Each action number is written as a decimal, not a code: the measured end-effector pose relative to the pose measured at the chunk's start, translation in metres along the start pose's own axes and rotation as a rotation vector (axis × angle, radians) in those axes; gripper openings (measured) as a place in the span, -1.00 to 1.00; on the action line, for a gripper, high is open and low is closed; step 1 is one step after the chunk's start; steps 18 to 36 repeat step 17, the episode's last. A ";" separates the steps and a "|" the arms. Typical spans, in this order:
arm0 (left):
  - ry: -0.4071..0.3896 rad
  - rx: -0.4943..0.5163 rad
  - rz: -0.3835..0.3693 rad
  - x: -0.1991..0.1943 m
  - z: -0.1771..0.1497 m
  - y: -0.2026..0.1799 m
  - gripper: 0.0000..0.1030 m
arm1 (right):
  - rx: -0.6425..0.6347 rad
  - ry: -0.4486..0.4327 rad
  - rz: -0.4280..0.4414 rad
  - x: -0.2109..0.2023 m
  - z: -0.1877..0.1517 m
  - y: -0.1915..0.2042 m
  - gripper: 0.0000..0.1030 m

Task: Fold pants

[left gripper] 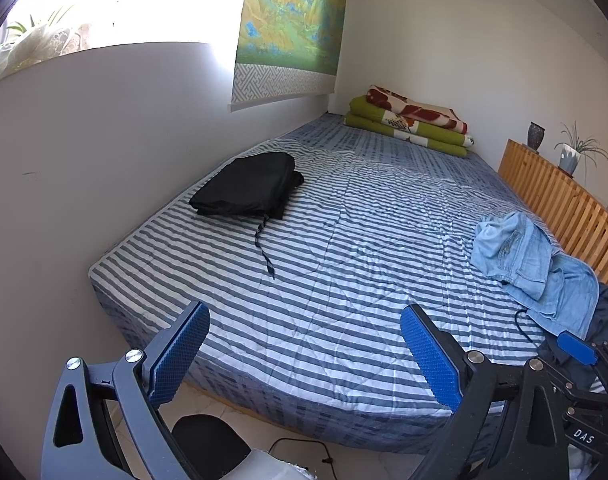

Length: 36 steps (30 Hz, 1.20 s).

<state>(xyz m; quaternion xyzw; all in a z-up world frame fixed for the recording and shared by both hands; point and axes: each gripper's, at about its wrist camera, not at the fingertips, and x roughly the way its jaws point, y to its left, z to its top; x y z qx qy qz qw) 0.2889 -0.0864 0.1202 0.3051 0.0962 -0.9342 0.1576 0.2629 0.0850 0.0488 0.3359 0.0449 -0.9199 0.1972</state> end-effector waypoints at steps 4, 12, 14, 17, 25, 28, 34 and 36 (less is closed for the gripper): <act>0.008 0.004 -0.002 0.004 -0.004 -0.001 0.90 | 0.005 0.006 -0.001 0.002 -0.001 -0.002 0.35; 0.028 0.012 -0.015 0.013 -0.006 -0.004 0.91 | 0.016 0.020 0.006 0.005 -0.005 -0.005 0.35; 0.033 0.017 -0.019 0.015 -0.007 -0.007 0.91 | 0.016 0.024 0.004 0.006 -0.005 -0.006 0.35; 0.034 0.035 -0.030 0.020 -0.001 -0.013 0.91 | 0.023 0.026 0.003 0.006 -0.006 -0.008 0.35; 0.034 0.035 -0.030 0.020 -0.001 -0.013 0.91 | 0.023 0.026 0.003 0.006 -0.006 -0.008 0.35; 0.034 0.035 -0.030 0.020 -0.001 -0.013 0.91 | 0.023 0.026 0.003 0.006 -0.006 -0.008 0.35; 0.034 0.035 -0.030 0.020 -0.001 -0.013 0.91 | 0.023 0.026 0.003 0.006 -0.006 -0.008 0.35; 0.034 0.035 -0.030 0.020 -0.001 -0.013 0.91 | 0.023 0.026 0.003 0.006 -0.006 -0.008 0.35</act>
